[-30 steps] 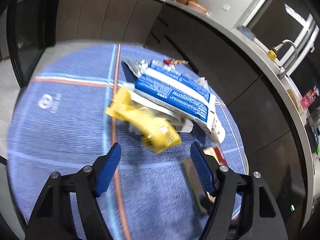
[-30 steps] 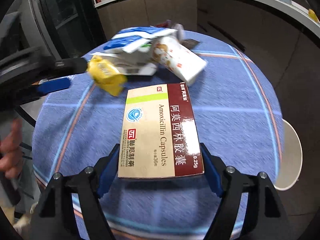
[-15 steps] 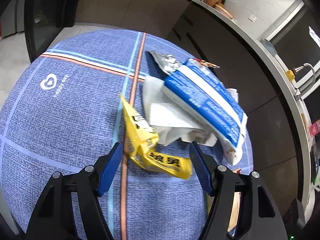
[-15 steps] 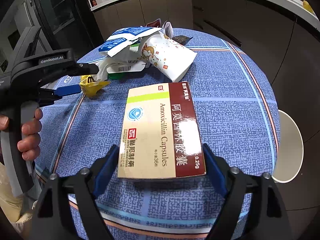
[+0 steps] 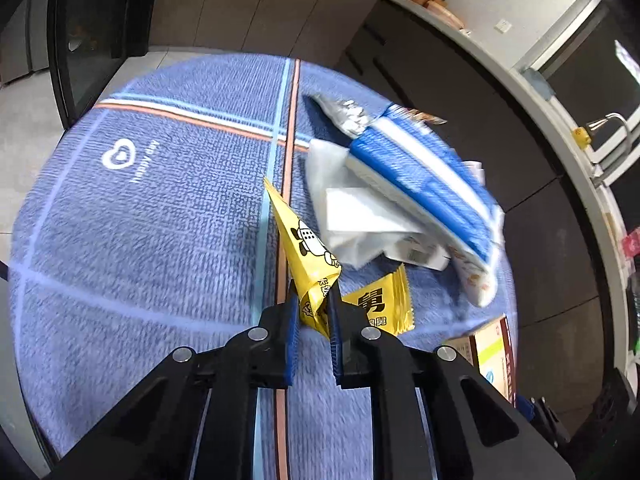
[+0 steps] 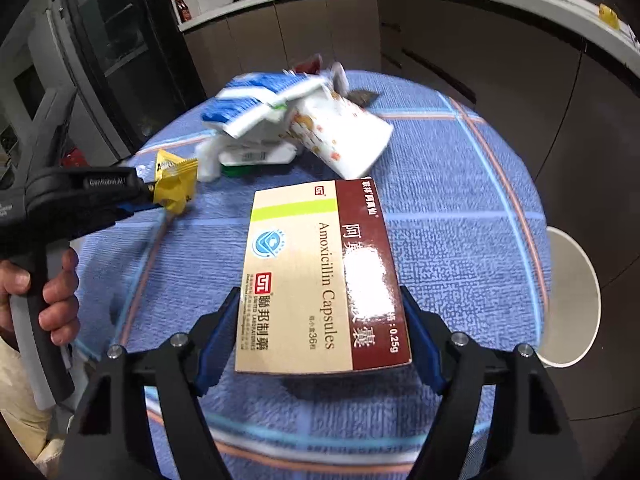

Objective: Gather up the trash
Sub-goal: 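Carry the wrapper and box over the white bin and open both tools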

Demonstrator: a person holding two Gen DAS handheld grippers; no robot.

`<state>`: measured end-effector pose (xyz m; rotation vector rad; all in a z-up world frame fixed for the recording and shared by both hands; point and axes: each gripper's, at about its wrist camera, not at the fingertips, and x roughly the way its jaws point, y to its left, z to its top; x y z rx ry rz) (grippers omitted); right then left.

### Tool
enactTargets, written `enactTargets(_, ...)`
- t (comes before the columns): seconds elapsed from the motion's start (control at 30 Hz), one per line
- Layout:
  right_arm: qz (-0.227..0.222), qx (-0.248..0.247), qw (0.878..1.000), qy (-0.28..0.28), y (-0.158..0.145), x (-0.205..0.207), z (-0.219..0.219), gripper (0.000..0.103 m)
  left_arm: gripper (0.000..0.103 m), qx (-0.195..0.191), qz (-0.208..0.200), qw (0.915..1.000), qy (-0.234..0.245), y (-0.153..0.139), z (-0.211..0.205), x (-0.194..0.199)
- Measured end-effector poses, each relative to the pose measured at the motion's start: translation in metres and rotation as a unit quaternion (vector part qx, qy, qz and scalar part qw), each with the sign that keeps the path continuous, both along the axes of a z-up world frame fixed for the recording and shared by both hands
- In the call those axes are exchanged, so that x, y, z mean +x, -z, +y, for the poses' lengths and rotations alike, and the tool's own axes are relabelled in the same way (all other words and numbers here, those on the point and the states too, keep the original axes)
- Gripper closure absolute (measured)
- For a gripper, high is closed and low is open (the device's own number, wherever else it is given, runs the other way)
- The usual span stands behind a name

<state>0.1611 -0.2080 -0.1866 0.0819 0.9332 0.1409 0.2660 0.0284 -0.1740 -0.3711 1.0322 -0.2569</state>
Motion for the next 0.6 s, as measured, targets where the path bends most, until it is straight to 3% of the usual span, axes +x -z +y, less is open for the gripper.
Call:
enactTargets(0.3,-0.077,0.013,0.997,0.011,-0.063,-0.032,-0.018,0.028,0.092,-0.018,-0.096,0.9925,0.073,-0.085,-0.019,-0.071)
enactTargets(0.47,-0.122,0.010,0.991,0.047,-0.093,-0.051,-0.050,0.028,0.092,-0.035,-0.142,0.9787,0.144,-0.126,-0.055,-0.097)
enactTargets(0.6,-0.140,-0.004,0.987,0.082,-0.105,-0.061,-0.086,0.028,0.092,-0.049,-0.152,0.9669,0.199,-0.141,-0.098,-0.103)
